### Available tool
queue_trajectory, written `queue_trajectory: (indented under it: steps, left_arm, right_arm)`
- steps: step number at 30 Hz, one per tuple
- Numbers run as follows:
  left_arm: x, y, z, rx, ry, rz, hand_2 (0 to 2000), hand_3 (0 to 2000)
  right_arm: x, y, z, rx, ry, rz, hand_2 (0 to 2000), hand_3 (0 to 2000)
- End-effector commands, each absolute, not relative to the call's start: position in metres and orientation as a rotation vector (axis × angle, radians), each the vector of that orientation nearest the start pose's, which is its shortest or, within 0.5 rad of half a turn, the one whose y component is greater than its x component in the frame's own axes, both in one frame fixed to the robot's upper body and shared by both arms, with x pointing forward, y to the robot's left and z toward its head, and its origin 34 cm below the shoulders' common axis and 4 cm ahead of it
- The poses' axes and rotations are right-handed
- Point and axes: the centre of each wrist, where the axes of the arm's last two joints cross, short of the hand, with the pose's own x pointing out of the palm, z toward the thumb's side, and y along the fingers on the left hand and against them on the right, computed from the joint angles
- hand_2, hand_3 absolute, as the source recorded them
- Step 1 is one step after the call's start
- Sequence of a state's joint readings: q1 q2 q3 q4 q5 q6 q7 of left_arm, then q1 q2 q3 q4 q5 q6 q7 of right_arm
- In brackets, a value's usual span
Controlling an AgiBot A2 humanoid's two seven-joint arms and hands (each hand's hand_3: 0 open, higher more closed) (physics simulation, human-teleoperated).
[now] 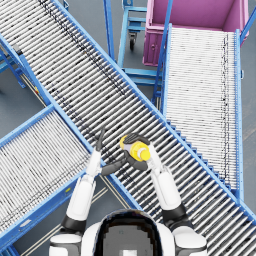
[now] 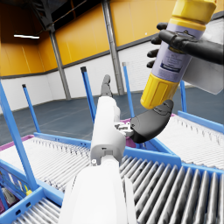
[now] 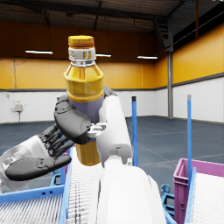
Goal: Pick up the oil and place it on the left assembly line, put the cola on the right, and keep Sprite still
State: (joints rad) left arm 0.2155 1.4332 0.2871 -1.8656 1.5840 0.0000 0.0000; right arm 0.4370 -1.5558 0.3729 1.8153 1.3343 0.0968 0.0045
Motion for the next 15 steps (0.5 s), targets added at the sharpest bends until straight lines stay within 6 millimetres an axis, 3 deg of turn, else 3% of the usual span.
queue_trajectory:
  steps: [1, 3, 8, 11, 13, 14, 15]
  left_arm:
    - [0.233, 0.125, 0.222, 0.531, -0.306, -1.846, 0, 0]
    - [0.233, 0.125, 0.223, 0.543, -0.302, -1.838, 0, 0]
    - [0.232, 0.119, 0.224, 0.555, -0.3, -1.873, 0, 0]
    - [0.232, 0.116, 0.223, 0.556, -0.293, -1.894, 0, 0]
    - [0.233, 0.12, 0.225, 0.564, -0.295, -1.878, 0, 0]
    - [0.234, 0.121, 0.224, 0.562, -0.289, -1.874, 1361, 327]
    - [0.234, 0.121, 0.224, 0.58, -0.278, -1.929, 2000, 653]
  right_arm:
    - [0.241, -0.067, 0.272, -0.414, -0.654, 2.155, 2000, 2000]
    - [0.233, -0.065, 0.264, -0.408, -0.635, 2.188, 2000, 2000]
    - [0.234, -0.048, 0.243, -0.335, -0.542, 2.236, 2000, 2000]
    - [0.236, -0.034, 0.242, -0.334, -0.523, 2.259, 2000, 2000]
    - [0.235, -0.035, 0.244, -0.338, -0.541, 2.239, 2000, 2000]
    - [0.234, -0.036, 0.245, -0.344, -0.543, 2.235, 2000, 2000]
    - [0.233, -0.036, 0.246, -0.354, -0.543, 2.239, 2000, 2000]
